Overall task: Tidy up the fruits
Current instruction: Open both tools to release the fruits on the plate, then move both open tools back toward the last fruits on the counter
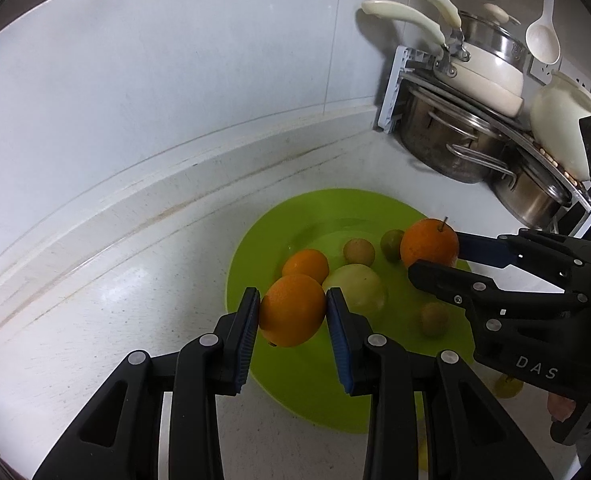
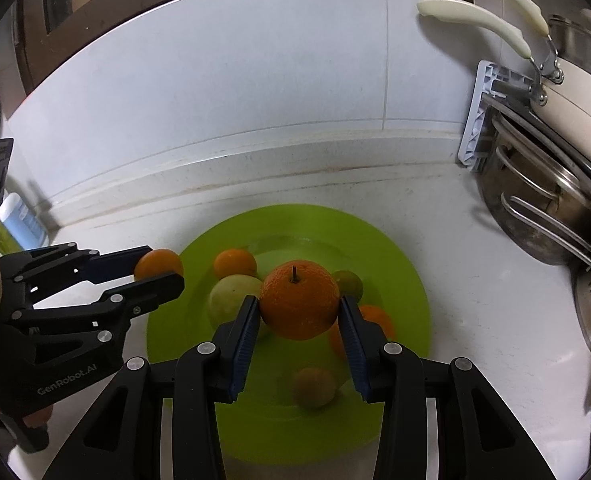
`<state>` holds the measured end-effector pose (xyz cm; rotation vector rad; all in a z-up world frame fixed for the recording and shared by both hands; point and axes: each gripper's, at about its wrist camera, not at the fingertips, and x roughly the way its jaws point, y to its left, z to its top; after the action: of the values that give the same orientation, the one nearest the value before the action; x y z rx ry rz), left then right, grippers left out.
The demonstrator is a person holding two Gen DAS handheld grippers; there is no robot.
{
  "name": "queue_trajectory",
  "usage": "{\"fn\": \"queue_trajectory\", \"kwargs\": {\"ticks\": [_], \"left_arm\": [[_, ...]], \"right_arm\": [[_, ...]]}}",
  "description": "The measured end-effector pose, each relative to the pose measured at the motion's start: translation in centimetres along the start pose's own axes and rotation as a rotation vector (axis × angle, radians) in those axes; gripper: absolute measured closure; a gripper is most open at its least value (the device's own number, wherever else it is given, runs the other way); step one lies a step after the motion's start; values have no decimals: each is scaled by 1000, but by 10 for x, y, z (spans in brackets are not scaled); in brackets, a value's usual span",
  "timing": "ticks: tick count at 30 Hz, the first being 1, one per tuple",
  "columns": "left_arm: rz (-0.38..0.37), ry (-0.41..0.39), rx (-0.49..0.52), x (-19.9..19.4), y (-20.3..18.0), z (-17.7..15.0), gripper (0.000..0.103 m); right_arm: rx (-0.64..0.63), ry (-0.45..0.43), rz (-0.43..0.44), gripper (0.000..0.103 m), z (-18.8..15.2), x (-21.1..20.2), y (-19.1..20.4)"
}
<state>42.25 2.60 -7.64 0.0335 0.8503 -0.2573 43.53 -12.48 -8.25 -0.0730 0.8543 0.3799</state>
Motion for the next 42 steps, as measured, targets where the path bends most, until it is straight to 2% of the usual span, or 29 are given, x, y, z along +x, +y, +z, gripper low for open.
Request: {"fn": "queue_trajectory", "kwargs": {"ticks": [3,7,11,35,38,42], "left_arm": [[-6,-13,-5,-2,1,1,62],[0,-26,-12,-10,1,0,60],[11,-46,-6,-23,-2,-3,58],[26,-210,18,-133,-37,-26,45],[32,-220,19,-142,-41,-31,43],[41,-231,33,-153,-50,-39,38]], "right_arm": [[2,-2,-2,61,0,0,0],[8,-25,-5,55,0,-8,0],[2,-39,-8,55,-4,-20,3],[7,-189,-42,55,-34,-135,23],[9,-203,-49,48,-41,-144,25],[9,-218,-58,48,-51,-157,27]]}}
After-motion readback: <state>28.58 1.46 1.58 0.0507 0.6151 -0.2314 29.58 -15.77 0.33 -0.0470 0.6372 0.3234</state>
